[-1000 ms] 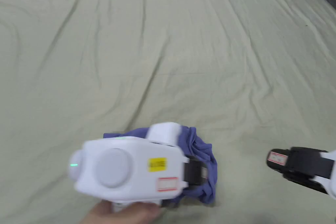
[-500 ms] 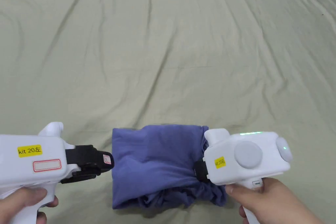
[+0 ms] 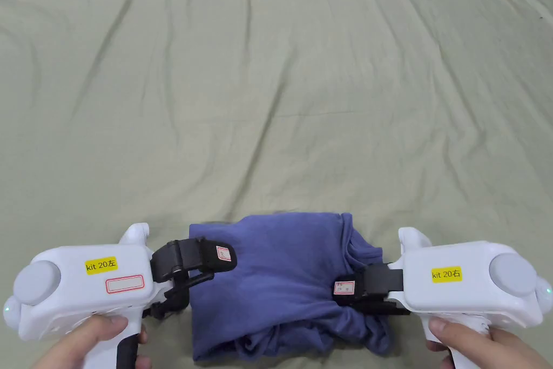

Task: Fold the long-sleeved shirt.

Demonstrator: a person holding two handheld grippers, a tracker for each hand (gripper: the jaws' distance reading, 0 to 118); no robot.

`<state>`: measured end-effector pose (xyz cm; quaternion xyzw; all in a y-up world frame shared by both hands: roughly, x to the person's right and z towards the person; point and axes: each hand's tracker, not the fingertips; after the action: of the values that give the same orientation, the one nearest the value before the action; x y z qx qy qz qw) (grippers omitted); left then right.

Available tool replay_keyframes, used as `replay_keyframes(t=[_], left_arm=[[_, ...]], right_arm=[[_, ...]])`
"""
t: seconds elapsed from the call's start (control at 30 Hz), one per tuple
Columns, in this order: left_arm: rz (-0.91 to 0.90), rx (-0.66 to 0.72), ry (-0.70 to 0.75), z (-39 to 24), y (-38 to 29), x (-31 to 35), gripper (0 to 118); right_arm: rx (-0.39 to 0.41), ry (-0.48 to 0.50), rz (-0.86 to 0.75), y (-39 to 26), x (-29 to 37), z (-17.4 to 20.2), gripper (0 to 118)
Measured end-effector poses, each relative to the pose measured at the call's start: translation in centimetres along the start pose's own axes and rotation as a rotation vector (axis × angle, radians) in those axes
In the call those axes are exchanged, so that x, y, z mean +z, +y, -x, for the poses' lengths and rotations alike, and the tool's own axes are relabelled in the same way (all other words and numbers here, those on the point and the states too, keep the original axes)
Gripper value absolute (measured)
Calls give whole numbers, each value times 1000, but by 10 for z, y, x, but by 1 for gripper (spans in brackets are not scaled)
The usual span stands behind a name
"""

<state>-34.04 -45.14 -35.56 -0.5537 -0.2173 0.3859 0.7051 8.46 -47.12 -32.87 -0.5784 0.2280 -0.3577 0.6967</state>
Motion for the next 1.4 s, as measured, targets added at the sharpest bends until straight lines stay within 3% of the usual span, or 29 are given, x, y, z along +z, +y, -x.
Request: replay_keyframes(t=[0.13, 0.2, 0.23, 0.27, 0.3, 0.33, 0.37, 0.4, 0.43, 0.53, 0.6, 0.63, 0.73, 0.8, 0.9, 1.0, 1.13, 1.17, 1.2, 1.23, 1.27, 1.4], left_arm=[[47, -69, -101, -15, 3, -12, 118], [127, 20, -242, -16, 2, -34, 117], [141, 68, -269, -16, -1, -47, 110], [135, 54, -224, -33, -10, -63, 107], [133, -56, -127, -41, -10, -68, 107], [155, -46, -117, -45, -7, -67, 107], [141, -42, -126, -49, -5, -57, 99], [124, -75, -62, -40, 4, -45, 66], [90, -115, 31, -39, 5, -32, 18], [113, -84, -25, -43, -9, 3, 19], [63, -197, 92, -46, -6, 33, 19], [64, -222, 125, -44, -3, 45, 19], [62, -238, 213, -41, 8, 91, 19], [60, -254, 346, -24, 30, 134, 19], [68, -234, 541, 12, 62, 193, 19], [71, -217, 759, 52, 93, 241, 19], [42, -122, 1055, 107, 125, 283, 20], [4, -77, 1164, 117, 129, 291, 35], [-21, -31, 1275, 120, 132, 296, 62], [-38, -46, 1278, 119, 132, 300, 92], [-61, -104, 1207, 114, 131, 303, 112], [-166, -213, 1062, 75, 108, 301, 114]], right_arm=[[-79, 95, -20, -4, -1, -16, 0], [-85, 113, -27, -6, -2, -20, 0], [-92, 120, -29, -6, -2, -21, 0], [-100, 128, -30, -6, -3, -22, 0], [-109, 132, -30, -6, -3, -22, 0], [-114, 131, -32, -6, -2, -21, 0], [-106, 117, -40, -8, 0, -14, 0], [-57, 57, -65, -11, 5, -3, 0], [-19, -10, -78, -15, 10, 11, 0], [102, -193, -134, -33, 20, 71, 0], [127, -353, -236, -51, 11, 119, 0], [138, -381, -277, -58, 6, 137, 0], [132, -303, -250, -73, -24, 195, 0], [173, -198, -220, -80, -48, 233, 0], [254, -118, -157, -94, -73, 286, 0], [326, -35, -111, -108, -88, 324, 0], [383, -12, -93, -118, -95, 346, 0], [389, -13, -92, -118, -95, 346, 0], [399, -20, -94, -117, -94, 347, 0], [405, -27, -96, -117, -93, 348, 0], [406, -29, -100, -116, -90, 346, 0], [406, -33, -152, -112, -68, 342, 0]])
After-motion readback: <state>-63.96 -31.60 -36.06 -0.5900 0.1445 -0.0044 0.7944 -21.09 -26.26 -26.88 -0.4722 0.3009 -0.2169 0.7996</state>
